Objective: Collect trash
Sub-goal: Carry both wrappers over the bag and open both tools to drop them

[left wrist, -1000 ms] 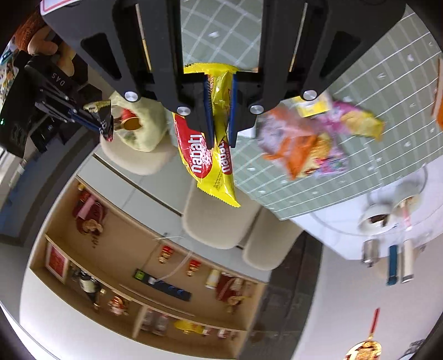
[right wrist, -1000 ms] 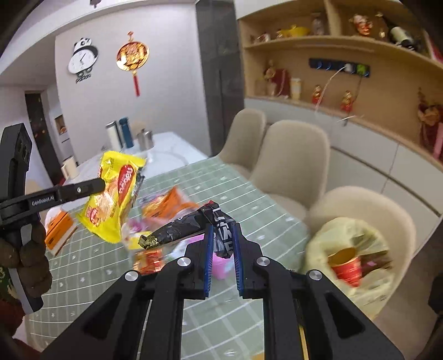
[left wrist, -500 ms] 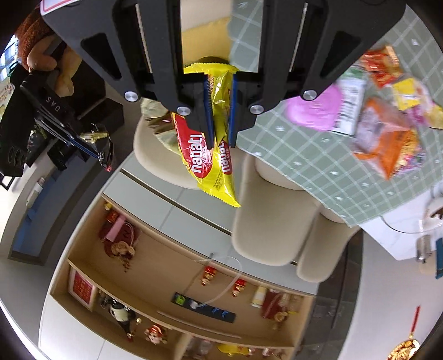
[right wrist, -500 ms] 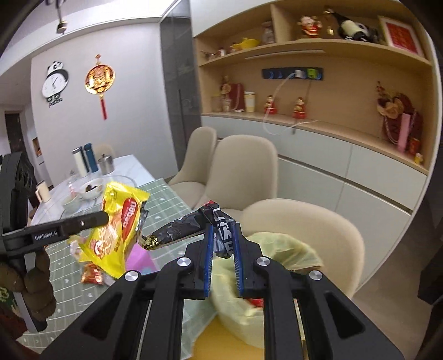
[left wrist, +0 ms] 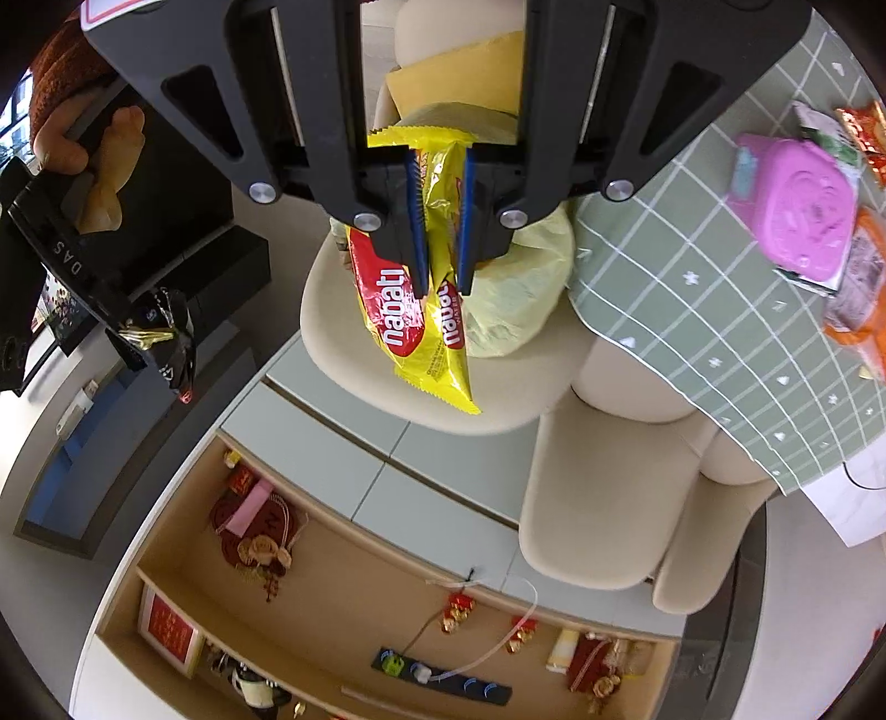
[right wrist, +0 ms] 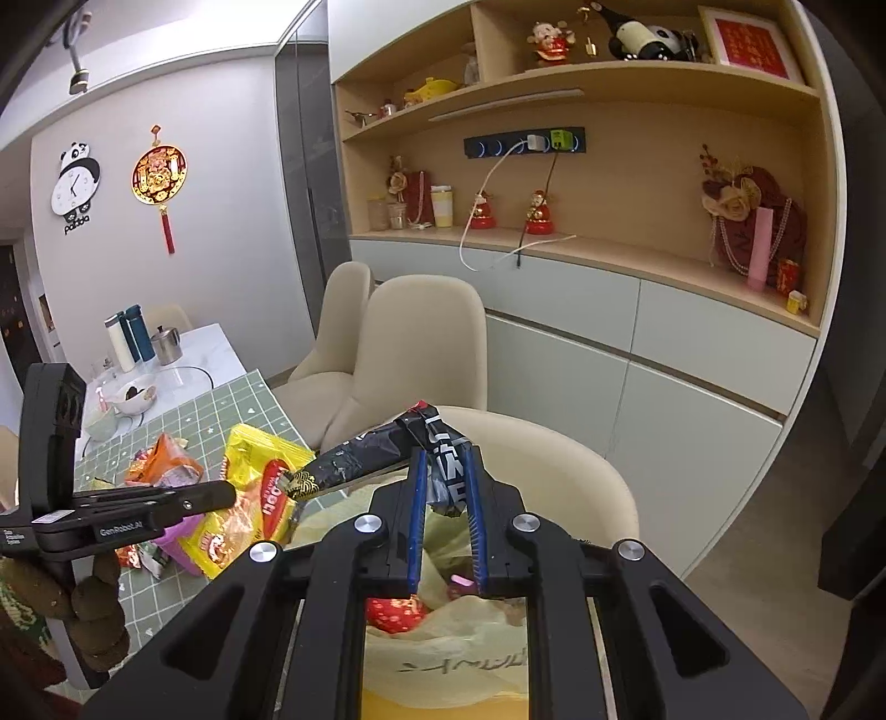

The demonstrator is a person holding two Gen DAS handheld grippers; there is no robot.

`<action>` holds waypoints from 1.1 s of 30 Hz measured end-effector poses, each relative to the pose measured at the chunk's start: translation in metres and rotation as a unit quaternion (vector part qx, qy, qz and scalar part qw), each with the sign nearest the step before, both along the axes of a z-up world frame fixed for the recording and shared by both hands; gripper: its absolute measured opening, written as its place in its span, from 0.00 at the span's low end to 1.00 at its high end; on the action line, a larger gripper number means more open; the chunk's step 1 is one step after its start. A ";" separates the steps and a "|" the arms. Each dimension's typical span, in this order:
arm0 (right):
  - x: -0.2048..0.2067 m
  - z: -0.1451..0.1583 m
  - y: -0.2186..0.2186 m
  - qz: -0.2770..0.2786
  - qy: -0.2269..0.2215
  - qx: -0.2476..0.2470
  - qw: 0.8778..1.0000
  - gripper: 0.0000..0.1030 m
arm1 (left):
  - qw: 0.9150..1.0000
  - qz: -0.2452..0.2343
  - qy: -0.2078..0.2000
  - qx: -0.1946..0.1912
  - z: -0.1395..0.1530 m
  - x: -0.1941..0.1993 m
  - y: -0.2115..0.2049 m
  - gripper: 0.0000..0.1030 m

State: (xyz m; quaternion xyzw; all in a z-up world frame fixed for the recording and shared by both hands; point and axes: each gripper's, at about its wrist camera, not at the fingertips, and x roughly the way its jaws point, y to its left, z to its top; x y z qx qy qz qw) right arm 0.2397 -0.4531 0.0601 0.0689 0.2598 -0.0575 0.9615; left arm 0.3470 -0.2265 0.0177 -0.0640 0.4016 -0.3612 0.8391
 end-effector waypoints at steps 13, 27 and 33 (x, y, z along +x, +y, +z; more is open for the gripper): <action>0.025 -0.020 -0.031 0.002 0.014 0.022 1.000 0.14 | 0.999 -0.022 0.004 0.026 -0.025 0.035 -0.071 0.27; 0.090 -0.120 0.005 0.083 0.106 0.099 0.986 0.14 | 0.994 0.088 0.051 0.051 -0.048 0.023 0.008 0.33; 0.120 -0.173 0.038 0.109 0.169 0.096 0.975 0.14 | 0.989 0.130 0.043 0.052 -0.040 0.008 0.050 0.34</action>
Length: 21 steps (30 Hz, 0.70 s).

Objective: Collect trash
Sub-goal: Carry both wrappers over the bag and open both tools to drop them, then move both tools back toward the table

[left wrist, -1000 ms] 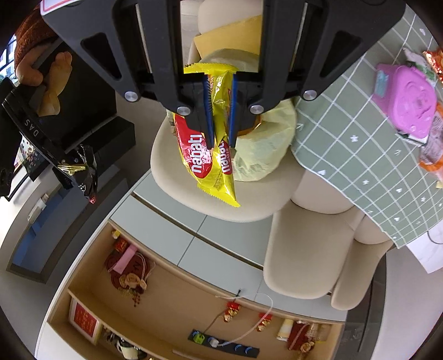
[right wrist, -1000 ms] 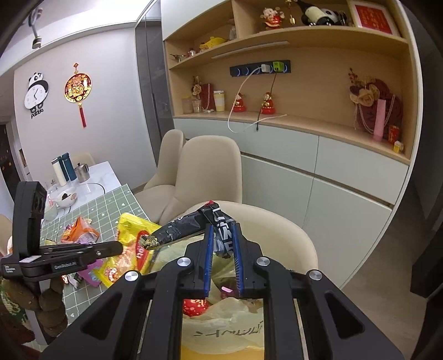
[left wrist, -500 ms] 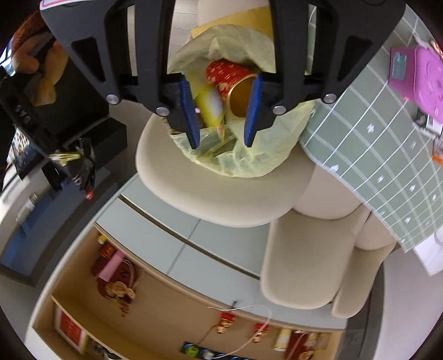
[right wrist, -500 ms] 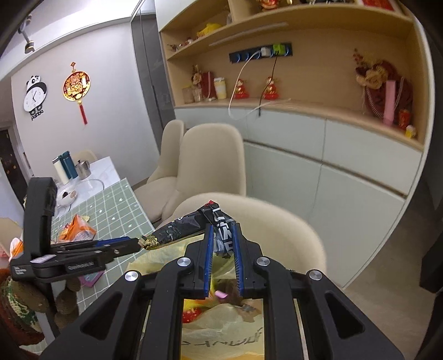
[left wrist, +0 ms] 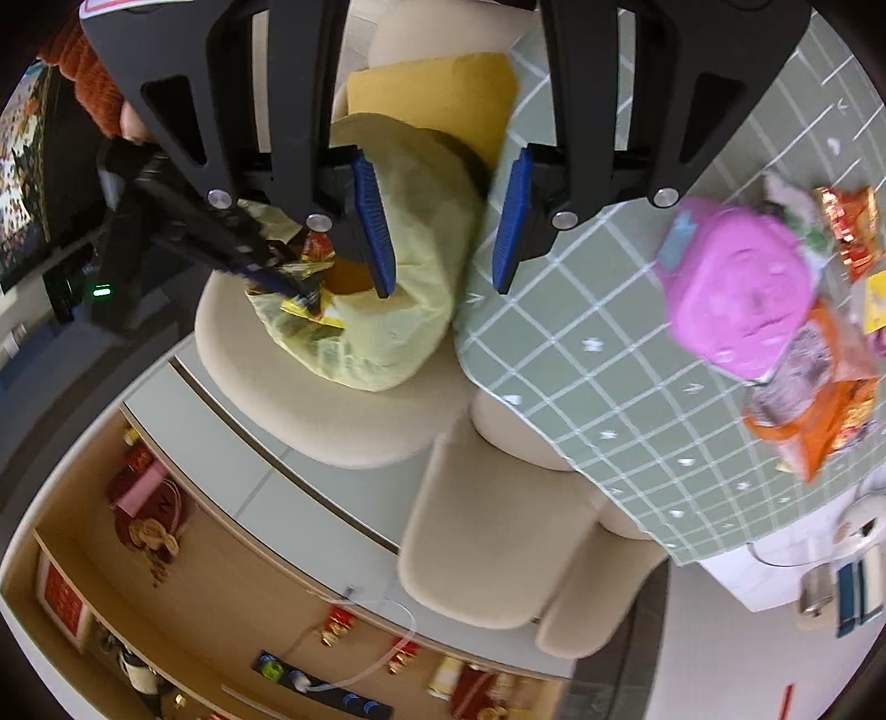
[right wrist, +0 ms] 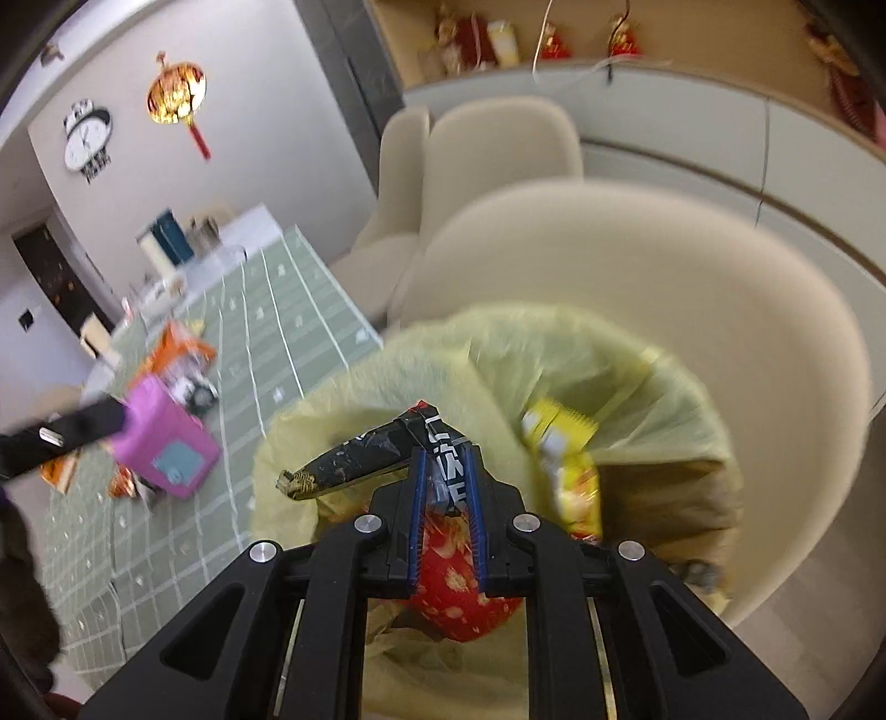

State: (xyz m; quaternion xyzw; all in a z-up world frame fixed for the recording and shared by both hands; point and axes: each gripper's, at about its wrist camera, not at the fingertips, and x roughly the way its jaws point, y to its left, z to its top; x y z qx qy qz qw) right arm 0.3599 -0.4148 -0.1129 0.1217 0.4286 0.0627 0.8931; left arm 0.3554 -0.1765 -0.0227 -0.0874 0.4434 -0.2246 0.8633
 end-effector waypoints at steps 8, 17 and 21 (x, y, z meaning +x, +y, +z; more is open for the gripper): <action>0.012 -0.031 0.005 -0.011 0.048 -0.020 0.999 0.14 | 0.999 0.031 -0.029 -0.001 0.014 -0.011 0.039 0.40; -0.011 -0.008 0.013 -0.039 0.011 -0.026 0.999 0.41 | 0.998 0.056 -0.019 -0.011 0.006 -0.009 0.085 0.41; -0.026 0.011 0.021 -0.047 -0.006 -0.031 0.998 0.41 | 0.997 0.074 -0.022 -0.014 0.002 -0.013 0.114 0.41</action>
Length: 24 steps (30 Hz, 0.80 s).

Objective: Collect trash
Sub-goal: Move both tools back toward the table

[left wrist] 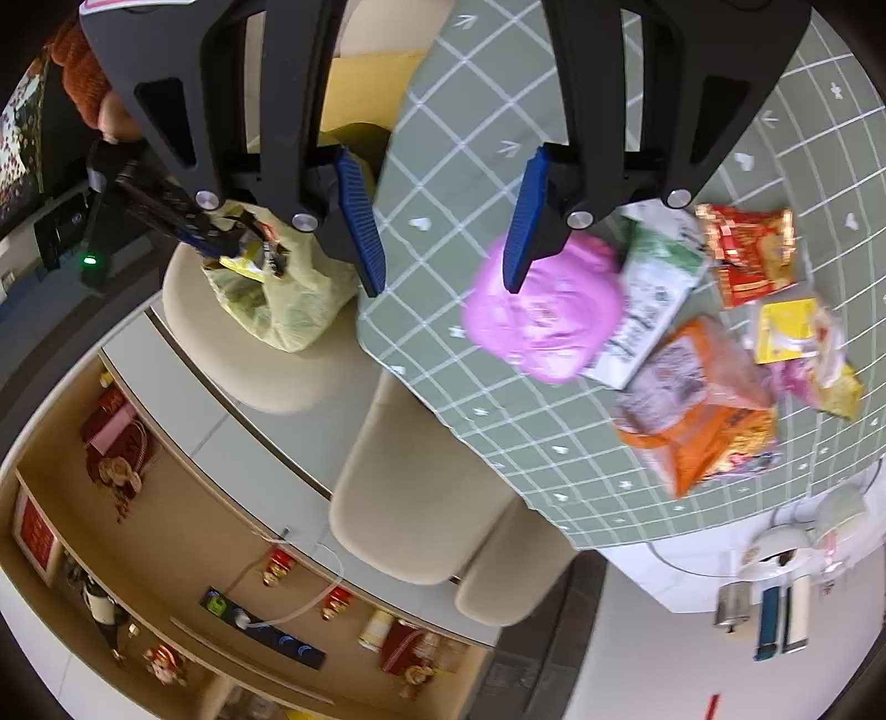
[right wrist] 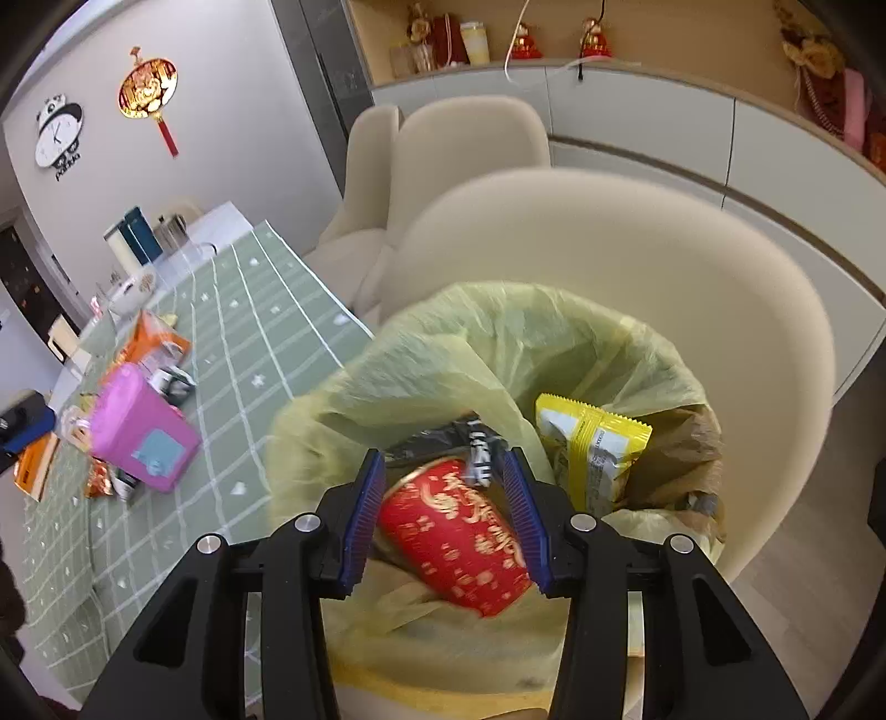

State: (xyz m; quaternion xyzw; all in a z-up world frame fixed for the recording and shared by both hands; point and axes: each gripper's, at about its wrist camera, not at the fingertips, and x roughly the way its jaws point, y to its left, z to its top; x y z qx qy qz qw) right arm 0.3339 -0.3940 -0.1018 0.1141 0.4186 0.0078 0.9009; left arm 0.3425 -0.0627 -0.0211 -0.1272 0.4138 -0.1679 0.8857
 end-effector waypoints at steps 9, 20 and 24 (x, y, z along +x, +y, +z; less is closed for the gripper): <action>-0.026 0.063 0.060 0.033 -0.083 0.005 0.996 0.56 | 0.998 0.070 -0.008 0.002 -0.012 -0.007 0.100 0.41; -0.017 0.080 0.191 0.035 -0.075 -0.008 0.997 0.56 | 0.998 0.047 -0.020 0.030 -0.024 0.015 0.257 0.45; -0.018 0.070 0.229 0.020 -0.064 -0.013 0.998 0.55 | 0.999 0.016 -0.013 0.040 -0.042 0.039 0.289 0.45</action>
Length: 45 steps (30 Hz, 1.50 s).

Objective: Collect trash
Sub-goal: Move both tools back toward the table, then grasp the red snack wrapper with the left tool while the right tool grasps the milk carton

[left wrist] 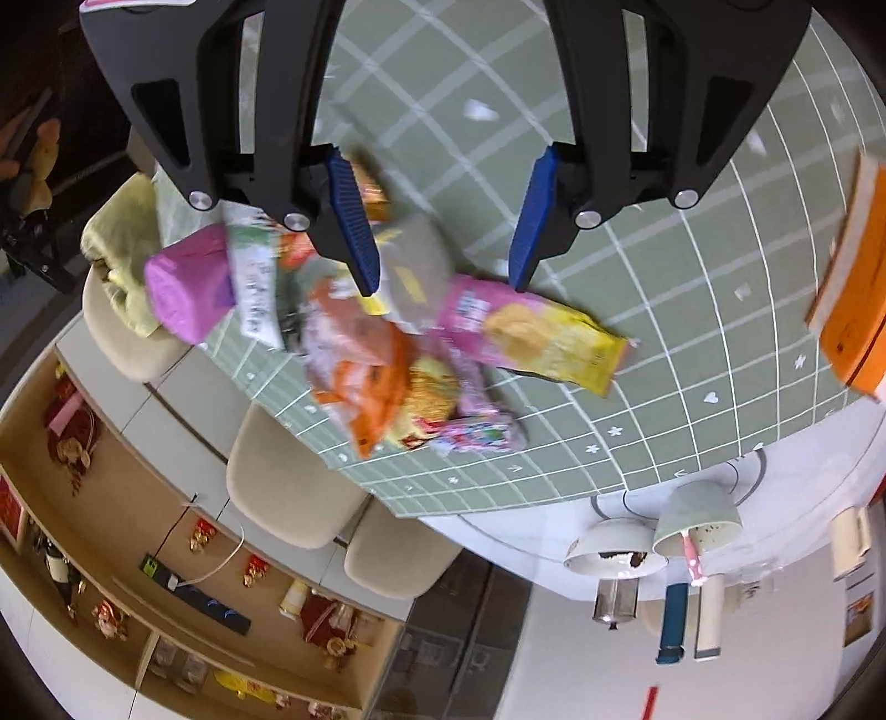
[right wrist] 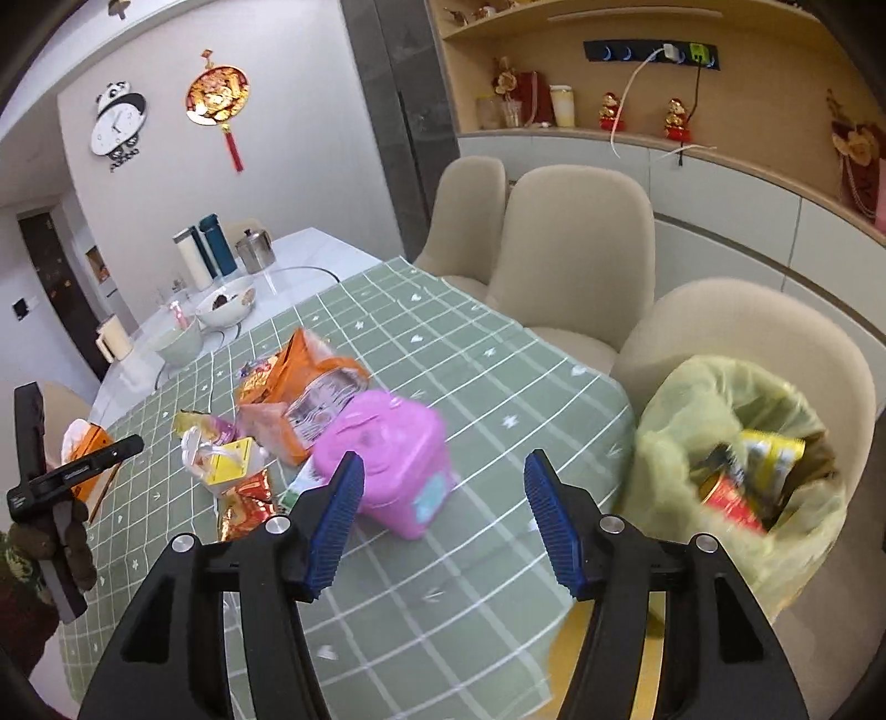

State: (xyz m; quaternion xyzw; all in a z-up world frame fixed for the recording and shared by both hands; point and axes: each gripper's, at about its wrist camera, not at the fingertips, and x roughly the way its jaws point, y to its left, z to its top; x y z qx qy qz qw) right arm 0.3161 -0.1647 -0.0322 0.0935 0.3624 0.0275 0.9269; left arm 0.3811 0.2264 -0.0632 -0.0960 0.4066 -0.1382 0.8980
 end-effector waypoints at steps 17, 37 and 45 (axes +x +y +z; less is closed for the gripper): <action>0.023 -0.071 0.113 0.006 0.085 0.014 0.996 0.55 | 0.995 0.049 0.059 -0.061 -0.059 0.065 0.054 0.45; 0.114 -0.105 0.137 -0.061 0.071 -0.048 0.995 0.51 | 0.995 0.011 0.066 -0.080 -0.056 0.047 0.053 0.45; 0.112 -0.106 0.136 -0.021 0.087 -0.033 0.995 0.51 | 0.993 -0.024 0.078 -0.082 -0.061 0.034 0.038 0.45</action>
